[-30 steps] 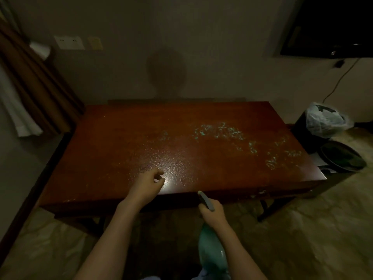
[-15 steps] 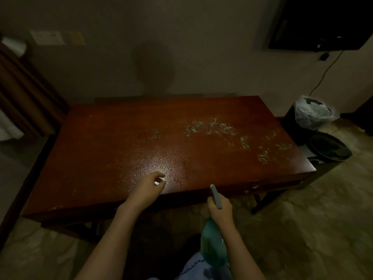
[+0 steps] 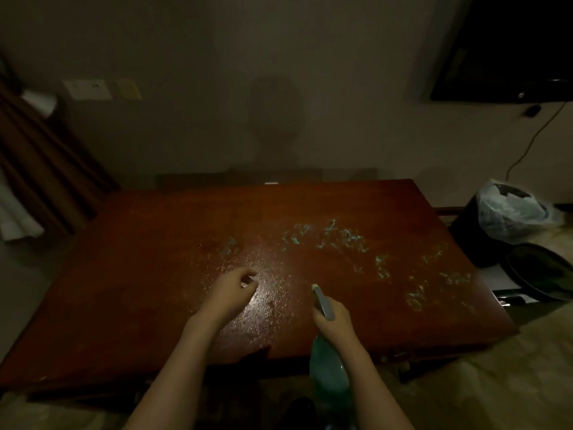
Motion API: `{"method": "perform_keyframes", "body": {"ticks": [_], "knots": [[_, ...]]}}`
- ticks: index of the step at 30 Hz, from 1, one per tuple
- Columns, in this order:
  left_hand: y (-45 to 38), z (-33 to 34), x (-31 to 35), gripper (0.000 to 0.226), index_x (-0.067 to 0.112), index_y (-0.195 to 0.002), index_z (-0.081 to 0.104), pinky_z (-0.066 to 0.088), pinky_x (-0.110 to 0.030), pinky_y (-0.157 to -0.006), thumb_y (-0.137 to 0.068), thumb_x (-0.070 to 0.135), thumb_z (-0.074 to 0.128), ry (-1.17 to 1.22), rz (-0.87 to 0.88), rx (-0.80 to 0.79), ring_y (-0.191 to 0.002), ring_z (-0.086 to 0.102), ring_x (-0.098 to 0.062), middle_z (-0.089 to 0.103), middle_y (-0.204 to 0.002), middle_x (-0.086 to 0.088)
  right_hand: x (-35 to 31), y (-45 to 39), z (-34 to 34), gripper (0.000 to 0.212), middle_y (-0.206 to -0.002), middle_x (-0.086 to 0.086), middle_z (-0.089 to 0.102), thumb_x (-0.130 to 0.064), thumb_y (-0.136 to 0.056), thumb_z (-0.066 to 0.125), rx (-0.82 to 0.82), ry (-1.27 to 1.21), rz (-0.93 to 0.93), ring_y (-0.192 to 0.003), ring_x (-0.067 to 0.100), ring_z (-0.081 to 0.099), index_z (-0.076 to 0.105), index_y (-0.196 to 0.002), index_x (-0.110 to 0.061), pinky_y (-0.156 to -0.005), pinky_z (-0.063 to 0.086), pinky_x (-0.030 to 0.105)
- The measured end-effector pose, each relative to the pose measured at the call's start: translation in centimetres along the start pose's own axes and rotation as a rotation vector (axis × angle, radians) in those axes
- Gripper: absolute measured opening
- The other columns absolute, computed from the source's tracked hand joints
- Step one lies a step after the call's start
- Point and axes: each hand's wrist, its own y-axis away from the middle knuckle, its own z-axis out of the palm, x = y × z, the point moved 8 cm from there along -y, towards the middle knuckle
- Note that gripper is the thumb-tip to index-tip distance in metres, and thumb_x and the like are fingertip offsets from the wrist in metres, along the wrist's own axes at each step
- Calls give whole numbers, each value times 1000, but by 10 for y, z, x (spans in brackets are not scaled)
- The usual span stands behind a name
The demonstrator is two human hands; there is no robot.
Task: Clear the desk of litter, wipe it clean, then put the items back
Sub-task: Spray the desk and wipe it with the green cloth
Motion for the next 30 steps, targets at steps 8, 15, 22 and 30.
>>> {"method": "perform_keyframes", "body": {"ticks": [8, 15, 22, 30], "knots": [[-54, 12, 31, 32, 17, -126, 56, 48, -26, -80, -96, 24, 54, 11, -16, 37, -96, 55, -11, 61, -112, 1, -1, -60, -47, 37, -58, -1, 38, -9, -93, 47, 58, -71, 88, -51, 11, 31, 37, -58, -15, -48, 24, 23], [-73, 4, 27, 31, 18, -126, 57, 46, -27, -84, -95, 25, 54, 44, -79, 96, -97, 55, -10, 60, -108, 5, -28, -102, -38, 32, -60, -2, 43, -13, -94, 47, -123, 86, 5, -51, 10, 38, 45, -62, -15, -42, 26, 13], [-89, -5, 23, 33, 18, -128, 55, 44, -24, -86, -95, 24, 54, 41, -117, 120, -100, 55, -9, 61, -120, 1, -42, -127, -42, 36, -59, -2, 40, -10, -94, 46, -55, 16, 21, -51, 9, 34, 40, -58, -15, -43, 25, 17], [-101, -13, 18, 32, 19, -127, 57, 44, -24, -87, -95, 24, 56, 23, -145, 144, -99, 55, -7, 62, -120, 1, -59, -153, -52, 38, -55, -1, 41, -12, -94, 49, -25, -49, 17, -48, 12, 35, 43, -56, -16, -45, 26, 23]]}}
